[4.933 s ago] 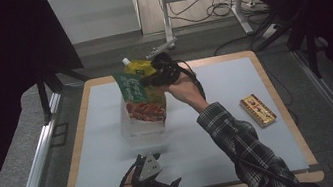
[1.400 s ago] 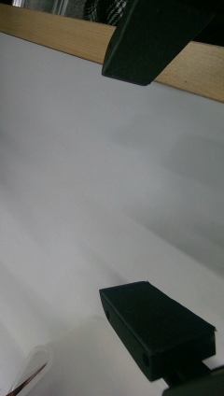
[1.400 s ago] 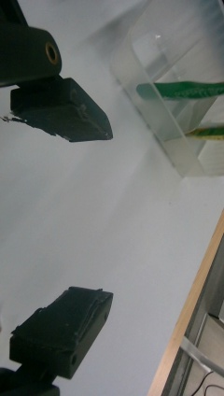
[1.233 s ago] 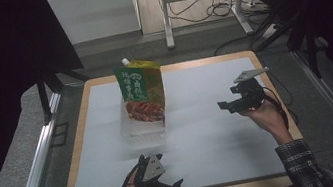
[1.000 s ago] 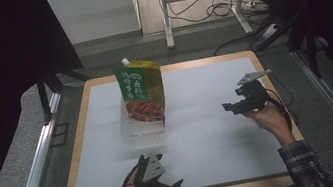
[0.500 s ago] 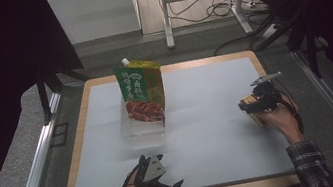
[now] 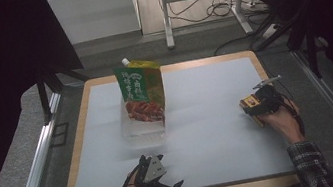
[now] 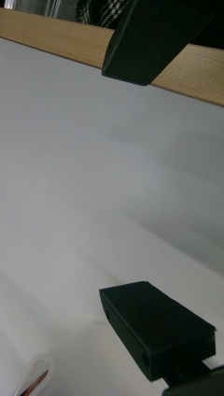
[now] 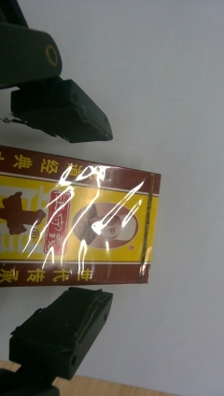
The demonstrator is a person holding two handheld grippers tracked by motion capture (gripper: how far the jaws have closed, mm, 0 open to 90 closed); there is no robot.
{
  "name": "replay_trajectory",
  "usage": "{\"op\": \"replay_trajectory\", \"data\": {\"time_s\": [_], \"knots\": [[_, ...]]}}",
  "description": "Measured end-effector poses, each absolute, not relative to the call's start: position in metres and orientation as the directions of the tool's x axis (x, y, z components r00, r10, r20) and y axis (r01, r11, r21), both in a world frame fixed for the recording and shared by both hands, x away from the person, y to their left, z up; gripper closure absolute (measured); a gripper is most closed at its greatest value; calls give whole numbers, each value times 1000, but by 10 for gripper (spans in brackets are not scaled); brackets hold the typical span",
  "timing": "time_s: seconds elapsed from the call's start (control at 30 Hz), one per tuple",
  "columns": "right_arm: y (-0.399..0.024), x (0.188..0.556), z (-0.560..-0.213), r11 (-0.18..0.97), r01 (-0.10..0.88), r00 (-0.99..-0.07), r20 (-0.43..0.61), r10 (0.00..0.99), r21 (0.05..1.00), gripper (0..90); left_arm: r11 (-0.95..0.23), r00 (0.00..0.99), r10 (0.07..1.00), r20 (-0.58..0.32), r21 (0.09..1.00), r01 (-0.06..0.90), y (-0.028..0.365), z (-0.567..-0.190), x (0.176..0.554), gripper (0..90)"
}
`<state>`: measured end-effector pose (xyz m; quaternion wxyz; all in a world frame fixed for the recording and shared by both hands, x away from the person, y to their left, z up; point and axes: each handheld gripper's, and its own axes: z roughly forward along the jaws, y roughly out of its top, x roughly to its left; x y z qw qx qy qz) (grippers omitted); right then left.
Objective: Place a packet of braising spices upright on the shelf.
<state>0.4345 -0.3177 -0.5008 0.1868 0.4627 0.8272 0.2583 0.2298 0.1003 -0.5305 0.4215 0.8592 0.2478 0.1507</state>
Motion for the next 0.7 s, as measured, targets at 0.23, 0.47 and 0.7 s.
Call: {"op": "replay_trajectory", "data": {"time_s": [0.23, 0.47, 0.7], "knots": [[-320, 435, -505, 438, 694, -489, -73, 869, 571, 246, -525, 832, 552, 52, 798, 297, 100, -530, 230, 0], [-319, 434, -503, 423, 725, -473, -54, 880, 543, 319, -525, 833, 551, 53, 798, 296, 100, -530, 230, 0], [-317, 426, -489, 414, 706, -485, -34, 874, 574, 321, -520, 832, 553, 52, 802, 295, 101, -530, 229, 0]]}}
